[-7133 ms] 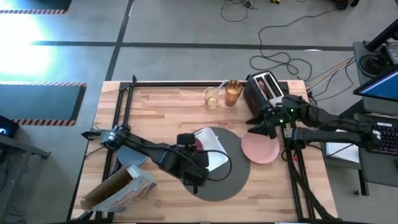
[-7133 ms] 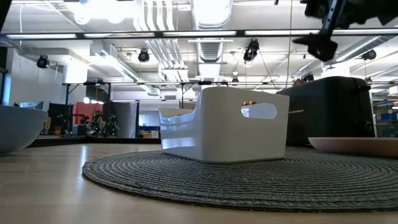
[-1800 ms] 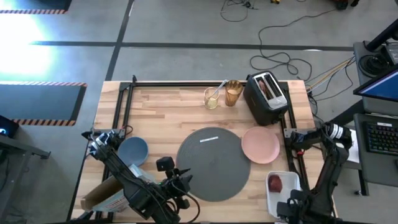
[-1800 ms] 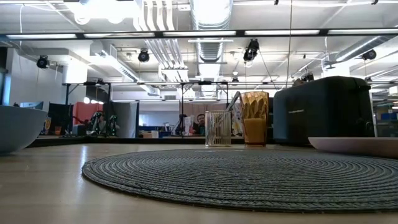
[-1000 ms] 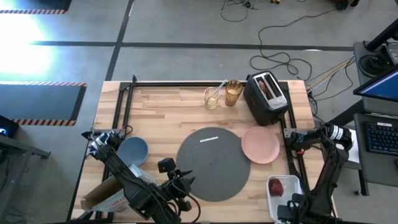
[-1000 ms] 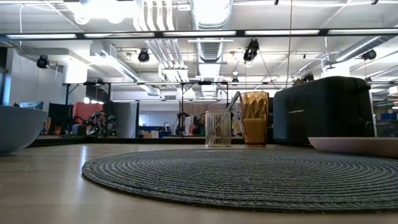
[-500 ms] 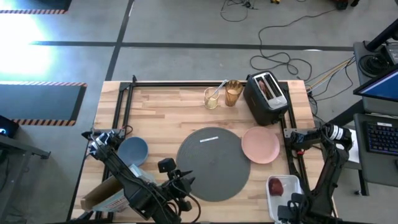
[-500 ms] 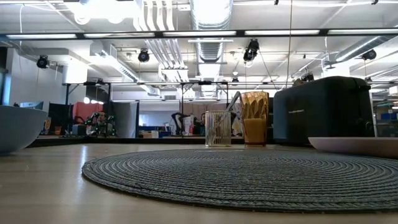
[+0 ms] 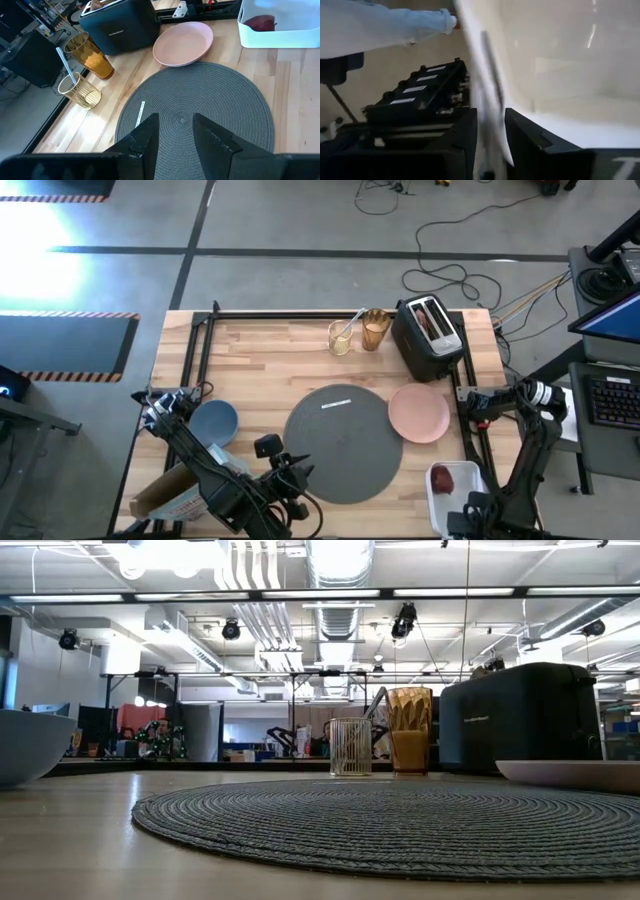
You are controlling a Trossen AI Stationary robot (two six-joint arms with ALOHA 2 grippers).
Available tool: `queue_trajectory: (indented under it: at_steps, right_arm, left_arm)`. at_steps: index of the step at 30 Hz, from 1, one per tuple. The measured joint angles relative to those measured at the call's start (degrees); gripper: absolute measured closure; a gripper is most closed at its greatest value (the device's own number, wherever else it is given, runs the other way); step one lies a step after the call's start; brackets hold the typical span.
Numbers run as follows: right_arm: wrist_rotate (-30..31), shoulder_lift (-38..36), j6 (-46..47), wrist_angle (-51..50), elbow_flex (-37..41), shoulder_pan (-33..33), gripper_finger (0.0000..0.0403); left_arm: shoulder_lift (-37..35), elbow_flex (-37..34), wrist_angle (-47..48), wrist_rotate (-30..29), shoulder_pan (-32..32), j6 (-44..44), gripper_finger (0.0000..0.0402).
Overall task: Arrange a breakfast setting
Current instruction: Move the cereal box from the bottom to the top left of the table
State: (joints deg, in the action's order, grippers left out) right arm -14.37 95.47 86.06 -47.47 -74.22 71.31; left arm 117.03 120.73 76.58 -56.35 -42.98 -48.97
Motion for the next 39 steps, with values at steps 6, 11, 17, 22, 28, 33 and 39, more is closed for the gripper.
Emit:
queue_trajectory:
  at_steps: [6,11,17,22,28,33,39]
  right_arm:
    - [0.4,-0.7,-1.9,-5.9,-6.5,-0.1,0.0304]
    - [9.2,-1.7,-2.1,-13.0,-11.3,0.0,0.0302]
    - [18.4,-3.2,-2.8,-14.9,-12.8,-0.5,0.0289]
    - [29.1,-3.7,-2.7,-18.4,-12.7,-0.4,0.0276]
    - [41.7,-3.7,-7.9,-22.1,-12.7,-1.2,0.0258]
    - [43.0,-3.9,-11.7,-25.1,-12.7,-3.4,0.0248]
    - [43.1,-4.2,-13.9,-33.7,-12.5,-6.1,0.0247]
  left_arm:
    - [0.0,0.0,0.0,1.9,0.0,0.0,0.0299]
    - [0.0,0.0,0.1,1.9,0.0,0.0,0.0299]
    - [0.0,0.0,0.0,5.9,0.0,0.0,0.0299]
    - [0.0,0.0,-0.8,6.0,0.1,0.0,0.0299]
    - [0.0,0.1,-1.1,6.1,0.5,0.4,0.0299]
    - [0.0,4.3,-0.2,14.1,1.9,2.0,0.0299]
    - [0.0,11.8,6.5,21.4,3.5,2.9,0.0299]
